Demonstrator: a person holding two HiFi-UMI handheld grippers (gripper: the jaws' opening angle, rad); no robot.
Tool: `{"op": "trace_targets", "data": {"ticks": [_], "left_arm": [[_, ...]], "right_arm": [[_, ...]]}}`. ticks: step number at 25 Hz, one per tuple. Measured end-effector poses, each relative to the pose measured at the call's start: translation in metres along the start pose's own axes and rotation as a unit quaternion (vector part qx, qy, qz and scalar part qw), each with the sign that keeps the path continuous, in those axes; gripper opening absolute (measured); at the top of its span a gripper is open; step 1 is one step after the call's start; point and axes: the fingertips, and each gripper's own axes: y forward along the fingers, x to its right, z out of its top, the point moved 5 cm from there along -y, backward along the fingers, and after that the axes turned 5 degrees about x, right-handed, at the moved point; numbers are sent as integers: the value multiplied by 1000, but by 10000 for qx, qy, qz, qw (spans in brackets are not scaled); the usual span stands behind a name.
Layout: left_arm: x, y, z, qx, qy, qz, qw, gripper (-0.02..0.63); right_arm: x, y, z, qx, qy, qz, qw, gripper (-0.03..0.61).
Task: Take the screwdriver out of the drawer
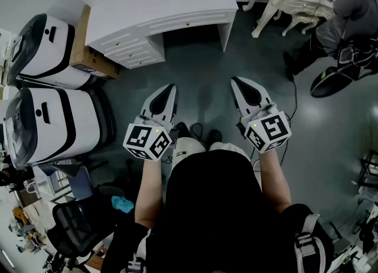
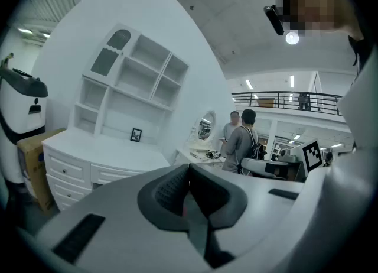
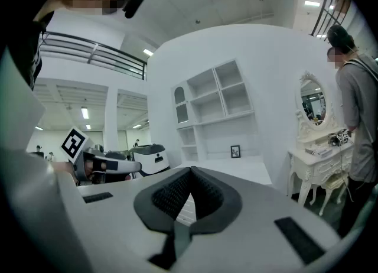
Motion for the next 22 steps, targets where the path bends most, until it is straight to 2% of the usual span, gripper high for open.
{"op": "trace_targets", "data": {"ticks": [11,15,18,22], "left_arm": [[27,5,-8,-135,121,104,9998,23],[36,9,-11,-135,123,63,9998,23],[45,13,-16,-178,220,89,9996,23],[50,16,-24,-235,126,206,9994,23]], "right_arm": [[16,-23,-2,-26,56,-7,10000,14],[25,-28,-4,26,544,20,9985,17],[32,-33,-9,-39,531,-74,9986,18],[37,-38,-15,-161,525,-22,9985,18]]}}
